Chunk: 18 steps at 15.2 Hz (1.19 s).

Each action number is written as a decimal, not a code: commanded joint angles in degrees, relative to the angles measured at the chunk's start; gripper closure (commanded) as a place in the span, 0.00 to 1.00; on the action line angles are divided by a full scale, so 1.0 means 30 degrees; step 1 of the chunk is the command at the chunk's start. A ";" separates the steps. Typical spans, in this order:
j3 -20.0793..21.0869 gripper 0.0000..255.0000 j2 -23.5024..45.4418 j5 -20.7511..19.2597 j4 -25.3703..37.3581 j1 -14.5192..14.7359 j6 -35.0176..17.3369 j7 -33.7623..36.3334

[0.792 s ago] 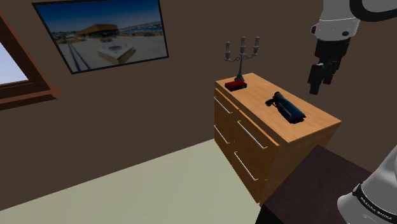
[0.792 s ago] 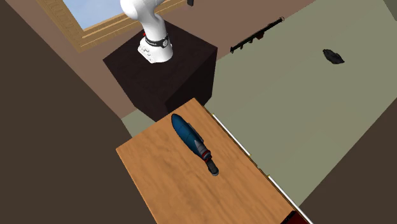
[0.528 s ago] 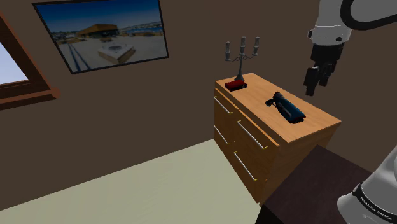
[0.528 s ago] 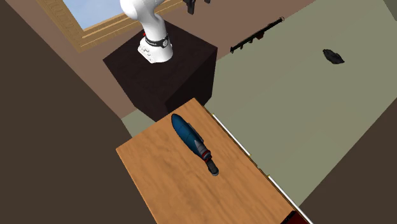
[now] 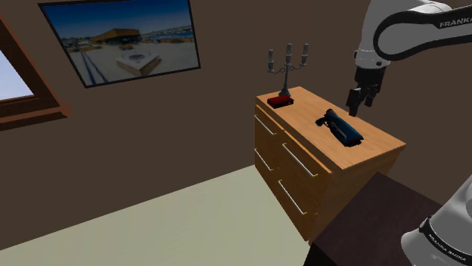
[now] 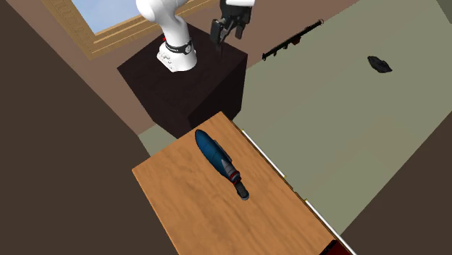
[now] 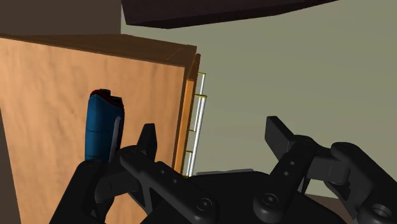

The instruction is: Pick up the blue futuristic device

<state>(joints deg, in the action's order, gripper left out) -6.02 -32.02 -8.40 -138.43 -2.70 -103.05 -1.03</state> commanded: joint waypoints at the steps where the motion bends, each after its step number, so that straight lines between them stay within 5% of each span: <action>1: -0.0446 0.00 0.0839 -0.0297 -0.0240 -0.0260 -0.1345 -0.0223; 10: -0.2377 0.00 0.6063 -0.0775 0.0925 -0.1181 -0.6439 -0.1413; 18: -0.3689 0.00 1.1400 0.0377 0.3607 -0.1932 -0.9930 -0.3043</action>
<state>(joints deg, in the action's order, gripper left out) -16.78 -0.09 -7.94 -128.67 -8.26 -131.32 -9.66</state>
